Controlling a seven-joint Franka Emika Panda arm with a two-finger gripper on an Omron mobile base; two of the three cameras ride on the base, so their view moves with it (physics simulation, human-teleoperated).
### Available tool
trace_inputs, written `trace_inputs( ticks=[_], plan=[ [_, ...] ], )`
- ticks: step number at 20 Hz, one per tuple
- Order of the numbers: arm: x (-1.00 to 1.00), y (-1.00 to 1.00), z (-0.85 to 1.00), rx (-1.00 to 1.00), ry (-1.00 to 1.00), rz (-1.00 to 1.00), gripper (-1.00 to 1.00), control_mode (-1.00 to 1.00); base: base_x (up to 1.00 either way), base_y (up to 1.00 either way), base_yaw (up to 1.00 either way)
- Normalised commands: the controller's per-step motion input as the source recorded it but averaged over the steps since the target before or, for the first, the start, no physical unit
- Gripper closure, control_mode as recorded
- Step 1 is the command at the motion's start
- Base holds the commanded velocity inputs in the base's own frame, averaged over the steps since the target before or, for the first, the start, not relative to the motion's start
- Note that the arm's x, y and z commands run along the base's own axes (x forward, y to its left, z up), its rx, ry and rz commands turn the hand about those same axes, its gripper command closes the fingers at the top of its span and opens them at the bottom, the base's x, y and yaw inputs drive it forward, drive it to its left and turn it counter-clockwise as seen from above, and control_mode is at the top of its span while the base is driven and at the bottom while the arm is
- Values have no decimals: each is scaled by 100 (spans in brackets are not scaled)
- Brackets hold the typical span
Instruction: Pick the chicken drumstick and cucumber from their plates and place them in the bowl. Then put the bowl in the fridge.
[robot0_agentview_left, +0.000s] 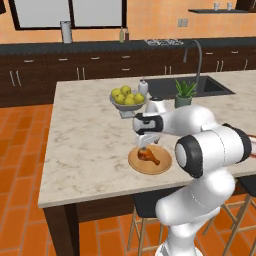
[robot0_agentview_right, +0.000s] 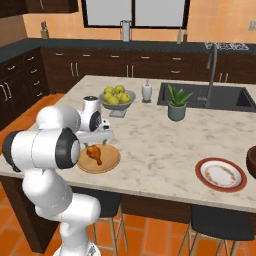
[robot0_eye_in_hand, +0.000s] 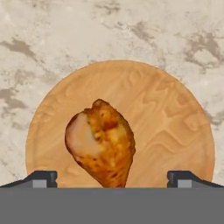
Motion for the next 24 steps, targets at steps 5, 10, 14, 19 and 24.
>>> trace_inputs(
  ticks=[5,10,14,19,24],
  plan=[
    [-12,6,-39,0,7,0,-100,-100,0,0,0],
    [12,9,-24,0,1,0,-100,-100,0,0,0],
    [-4,17,-35,0,-2,2,-100,-100,0,0,0],
    [-22,24,-31,0,-1,3,100,-100,0,0,0],
    [-82,0,15,0,-8,1,100,-100,0,0,0]
  ],
)
